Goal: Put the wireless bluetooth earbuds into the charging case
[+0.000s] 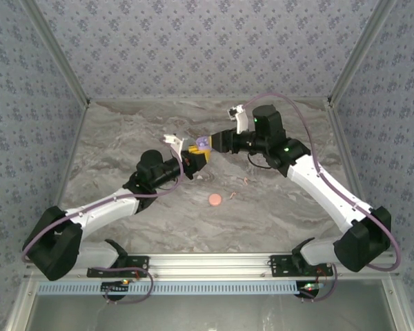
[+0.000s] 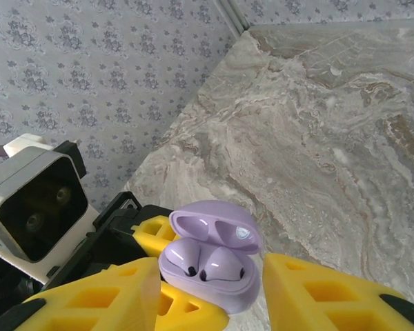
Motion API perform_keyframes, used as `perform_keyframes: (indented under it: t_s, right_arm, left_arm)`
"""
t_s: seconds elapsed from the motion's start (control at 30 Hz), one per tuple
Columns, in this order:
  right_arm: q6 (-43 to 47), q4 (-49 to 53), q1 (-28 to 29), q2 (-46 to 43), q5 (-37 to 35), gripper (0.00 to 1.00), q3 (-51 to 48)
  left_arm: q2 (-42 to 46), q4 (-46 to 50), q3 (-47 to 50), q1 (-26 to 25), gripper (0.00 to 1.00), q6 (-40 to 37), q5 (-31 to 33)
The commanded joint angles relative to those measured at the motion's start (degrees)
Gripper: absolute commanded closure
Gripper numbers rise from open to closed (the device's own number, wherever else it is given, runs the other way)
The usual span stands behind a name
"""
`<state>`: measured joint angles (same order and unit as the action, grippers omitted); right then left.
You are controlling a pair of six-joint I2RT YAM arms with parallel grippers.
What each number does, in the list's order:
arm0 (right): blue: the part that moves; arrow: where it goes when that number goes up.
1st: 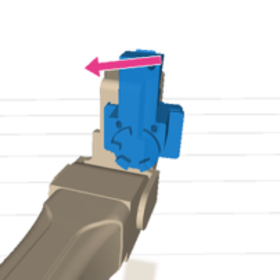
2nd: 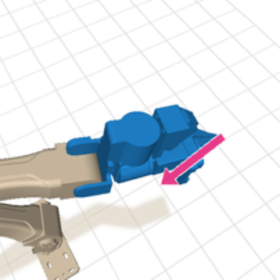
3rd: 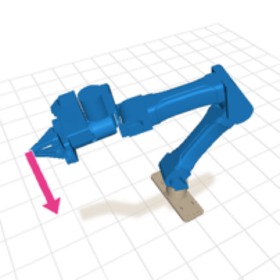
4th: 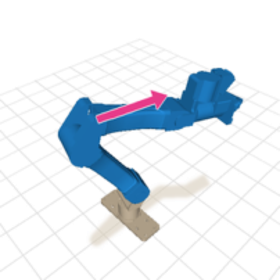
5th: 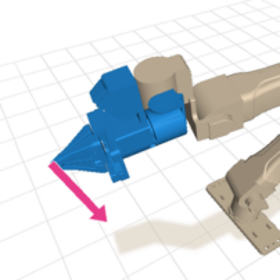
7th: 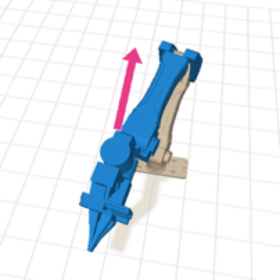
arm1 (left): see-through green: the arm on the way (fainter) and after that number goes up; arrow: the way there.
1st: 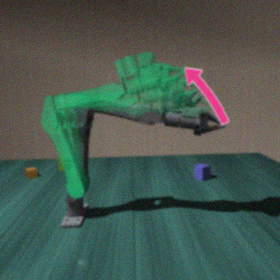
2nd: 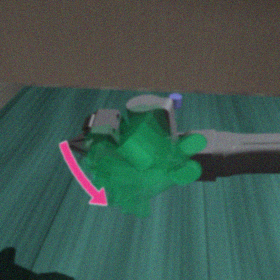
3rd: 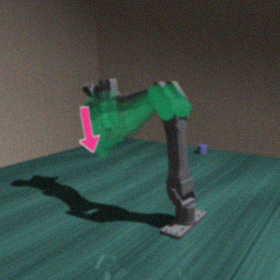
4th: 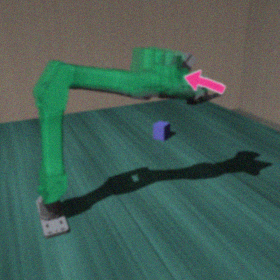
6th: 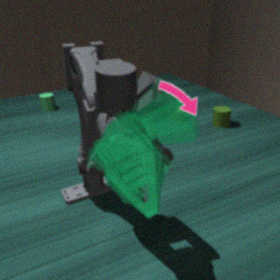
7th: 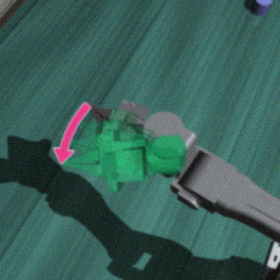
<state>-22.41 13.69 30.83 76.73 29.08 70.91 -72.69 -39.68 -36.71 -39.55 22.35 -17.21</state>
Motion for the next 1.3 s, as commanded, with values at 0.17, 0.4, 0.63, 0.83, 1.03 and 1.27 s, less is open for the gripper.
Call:
perform_keyframes:
  t_s: [0.17,0.4,0.63,0.83,1.03,1.27]
  right_arm:
    - [0.4,5.1,-5.6,-0.3,1.2,0.67,0.1]
    - [0.9,5.6,-7.4,2.2,5.5,0.78,0.0]
    - [1.4,4.6,-7.4,4.2,11.4,0.82,0.3]
    - [2.4,4.1,-7.1,4.2,15.8,0.82,0.4]
    - [2.7,3.4,-6.5,4.1,19.3,0.82,0.5]
    - [2.7,1.4,-6.4,2.2,21.5,0.82,-0.4]
  left_arm:
    - [3.2,1.9,-2.0,-0.3,0.78,-8.9,-9.4]
    - [5.0,2.2,-2.9,-0.3,0.78,-10.8,-14.6]
    - [4.5,1.1,-3.3,-0.3,0.78,-10.3,-15.7]
    - [2.8,-0.3,-3.9,-0.3,0.79,-9.3,-15.8]
    - [0.9,-0.9,-4.7,-0.3,0.78,-8.1,-16.1]
    - [-0.3,-1.5,-4.4,-0.3,0.78,-7.1,-15.8]
